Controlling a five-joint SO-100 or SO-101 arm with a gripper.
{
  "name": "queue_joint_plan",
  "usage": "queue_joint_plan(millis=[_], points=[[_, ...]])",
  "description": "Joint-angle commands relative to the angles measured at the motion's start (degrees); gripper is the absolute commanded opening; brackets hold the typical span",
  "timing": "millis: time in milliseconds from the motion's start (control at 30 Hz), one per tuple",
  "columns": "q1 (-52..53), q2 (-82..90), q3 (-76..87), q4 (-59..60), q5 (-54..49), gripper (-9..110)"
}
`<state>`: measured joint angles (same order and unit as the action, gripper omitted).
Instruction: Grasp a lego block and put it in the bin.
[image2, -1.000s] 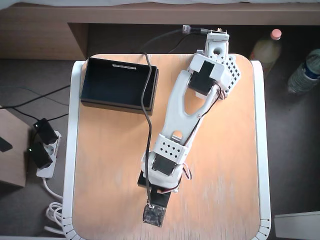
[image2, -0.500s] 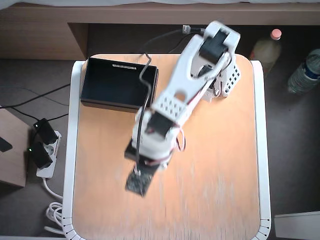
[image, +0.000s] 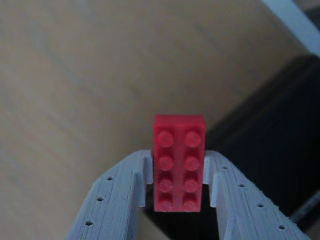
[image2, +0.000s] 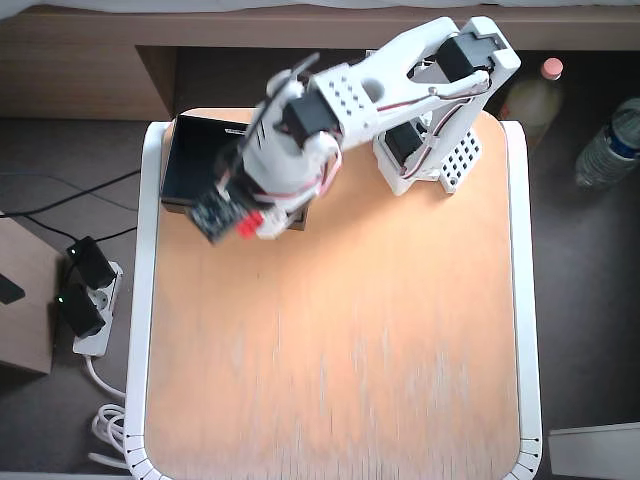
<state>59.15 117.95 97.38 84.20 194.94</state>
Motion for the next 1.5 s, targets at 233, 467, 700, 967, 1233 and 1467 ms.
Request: queue_joint_plan(millis=[233,467,700,967,1233,1467], points=[[20.04,3.87,7.12,-0.70,5.98,1],[23.47,2.72,16.44,-11.69,5.62,1],[23.47,0.00,16.44,-17.84,3.69,1],[23.64,-4.57,16.44,-23.03,2.81,1],[23.73,-6.68,16.44,-24.08,3.16,1],[23.47,-8.35,16.70,-23.99,3.25,1]])
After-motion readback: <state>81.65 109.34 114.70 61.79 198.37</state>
